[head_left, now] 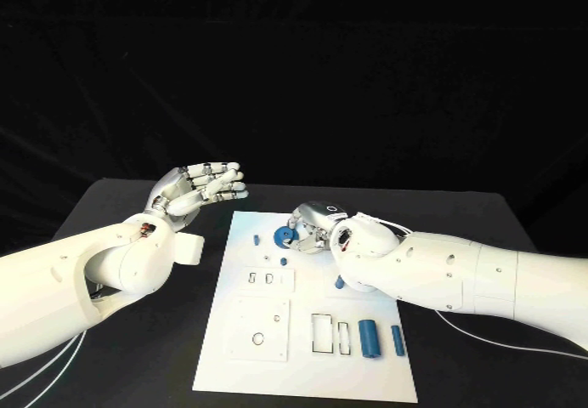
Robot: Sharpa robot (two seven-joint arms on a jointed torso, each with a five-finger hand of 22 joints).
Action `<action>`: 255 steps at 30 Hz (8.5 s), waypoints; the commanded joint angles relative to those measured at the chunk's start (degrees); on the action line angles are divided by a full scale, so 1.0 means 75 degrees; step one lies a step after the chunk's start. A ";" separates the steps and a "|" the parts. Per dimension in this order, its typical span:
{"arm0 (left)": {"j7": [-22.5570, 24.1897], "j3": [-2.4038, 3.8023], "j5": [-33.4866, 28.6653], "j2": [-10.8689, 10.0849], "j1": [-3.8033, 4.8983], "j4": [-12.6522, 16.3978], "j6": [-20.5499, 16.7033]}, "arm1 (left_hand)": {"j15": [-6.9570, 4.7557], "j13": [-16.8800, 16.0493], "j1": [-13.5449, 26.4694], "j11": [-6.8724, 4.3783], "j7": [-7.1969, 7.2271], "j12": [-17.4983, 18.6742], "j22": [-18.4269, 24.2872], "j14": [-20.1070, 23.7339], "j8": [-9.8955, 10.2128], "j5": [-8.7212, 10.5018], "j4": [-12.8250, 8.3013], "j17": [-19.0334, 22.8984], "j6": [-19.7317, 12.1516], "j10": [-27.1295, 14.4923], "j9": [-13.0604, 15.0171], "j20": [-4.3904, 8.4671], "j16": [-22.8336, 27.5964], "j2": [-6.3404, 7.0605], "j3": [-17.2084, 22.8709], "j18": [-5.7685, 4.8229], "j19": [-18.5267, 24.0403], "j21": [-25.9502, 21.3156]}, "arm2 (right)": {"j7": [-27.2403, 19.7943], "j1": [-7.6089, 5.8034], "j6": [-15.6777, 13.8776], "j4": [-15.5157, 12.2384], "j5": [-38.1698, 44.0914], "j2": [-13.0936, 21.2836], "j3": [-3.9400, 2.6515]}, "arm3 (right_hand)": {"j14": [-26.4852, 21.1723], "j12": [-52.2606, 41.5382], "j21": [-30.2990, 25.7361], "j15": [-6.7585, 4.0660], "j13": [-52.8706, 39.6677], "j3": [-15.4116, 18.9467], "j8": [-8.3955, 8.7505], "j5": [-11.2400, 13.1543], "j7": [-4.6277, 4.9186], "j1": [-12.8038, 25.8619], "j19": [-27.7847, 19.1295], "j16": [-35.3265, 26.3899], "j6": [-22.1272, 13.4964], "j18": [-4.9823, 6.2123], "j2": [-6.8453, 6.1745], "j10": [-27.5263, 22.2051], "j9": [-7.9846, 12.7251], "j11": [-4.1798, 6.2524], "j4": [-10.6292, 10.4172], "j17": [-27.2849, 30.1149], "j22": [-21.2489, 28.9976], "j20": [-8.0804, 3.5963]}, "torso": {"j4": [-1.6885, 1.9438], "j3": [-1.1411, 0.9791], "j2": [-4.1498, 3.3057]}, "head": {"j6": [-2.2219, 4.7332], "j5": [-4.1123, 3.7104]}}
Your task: Assemble the parts on the task board
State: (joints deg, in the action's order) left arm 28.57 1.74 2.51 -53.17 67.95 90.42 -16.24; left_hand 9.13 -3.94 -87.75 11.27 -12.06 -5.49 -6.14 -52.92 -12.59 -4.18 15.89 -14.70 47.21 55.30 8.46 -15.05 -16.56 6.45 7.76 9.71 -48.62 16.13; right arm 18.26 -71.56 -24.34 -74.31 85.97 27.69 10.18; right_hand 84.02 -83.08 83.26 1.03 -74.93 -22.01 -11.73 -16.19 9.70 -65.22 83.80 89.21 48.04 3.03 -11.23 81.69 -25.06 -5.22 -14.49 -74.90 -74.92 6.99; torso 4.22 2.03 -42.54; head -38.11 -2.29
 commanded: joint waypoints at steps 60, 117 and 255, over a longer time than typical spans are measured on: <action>0.0050 -0.0064 -0.0022 0.0135 -0.0016 -0.0216 0.0235 | -0.0016 0.0004 -0.0098 0.0046 -0.0348 0.0071 0.0015 0.0073 0.0042 0.0050 0.0034 -0.0024 -0.0067 -0.0041 0.0007 -0.0032 -0.0044 0.0008 0.0026 0.0103 -0.0006 0.0019 | -0.3076 0.0159 0.0364 -0.0729 -0.3529 0.3539 -0.0007 | 0.0663 0.0204 -0.0360 0.0014 -0.0340 -0.0513 0.0357 0.0019 0.0066 -0.1437 -0.0216 -0.0062 0.0151 -0.0004 -0.0547 -0.0251 -0.0019 -0.0015 0.1328 -0.1435 -0.0699 0.0022 | -0.0130 -0.0072 0.0093 | -0.0032 -0.0295; 0.0001 -0.0067 -0.0022 0.0090 -0.0017 -0.0231 0.0232 | -0.0013 0.0002 -0.0116 0.0047 -0.0348 0.0087 0.0023 0.0087 0.0046 0.0048 0.0028 -0.0048 -0.0078 -0.0043 0.0010 -0.0036 -0.0049 0.0007 0.0029 0.0104 0.0000 0.0018 | -0.3107 0.0391 0.0035 -0.0295 -0.3829 0.3122 -0.0008 | 0.0698 -0.0027 -0.0176 -0.0266 -0.0676 -0.0992 -0.0319 0.0010 -0.0326 -0.1262 -0.0019 -0.0023 0.1236 -0.0064 0.0182 0.0089 -0.0368 0.0326 0.1360 -0.1570 -0.0949 -0.0207 | -0.0142 -0.0081 0.0092 | -0.0081 -0.0170; -0.0093 -0.0111 -0.0019 0.0359 -0.0016 -0.0422 0.0279 | -0.0015 -0.0005 -0.0080 0.0043 -0.0343 0.0103 0.0035 0.0101 0.0038 0.0057 0.0055 -0.0100 -0.0074 -0.0019 0.0022 -0.0039 -0.0069 0.0005 0.0005 0.0106 0.0001 0.0024 | -0.0382 0.0655 -0.0009 -0.1642 -0.1238 0.0522 0.0104 | 0.0693 0.0122 -0.0222 -0.0246 -0.0566 -0.0775 -0.0511 0.0017 -0.0246 -0.0455 0.0008 -0.0039 0.0666 -0.0070 -0.0265 -0.0002 -0.0476 0.0270 0.1085 -0.1536 -0.0995 -0.0236 | -0.0146 -0.0071 0.0091 | -0.0352 0.0144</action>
State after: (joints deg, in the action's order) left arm 27.57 0.88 2.49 -50.58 67.79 87.19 -15.24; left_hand 9.13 -3.94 -88.22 11.47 -11.86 -5.10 -5.93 -52.51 -12.59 -3.99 15.89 -15.40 47.01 55.10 8.54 -15.05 -16.78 6.48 7.76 9.71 -48.62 16.13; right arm 14.44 -66.88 -25.44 -86.82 76.10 31.56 10.78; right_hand 83.92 -82.39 81.94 -1.12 -74.90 -28.07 -15.85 -15.97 7.86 -68.77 83.78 88.99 53.33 3.04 -12.70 82.09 -28.68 -3.19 -6.48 -74.91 -74.91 4.74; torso 3.14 1.51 -41.86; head -40.79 -1.13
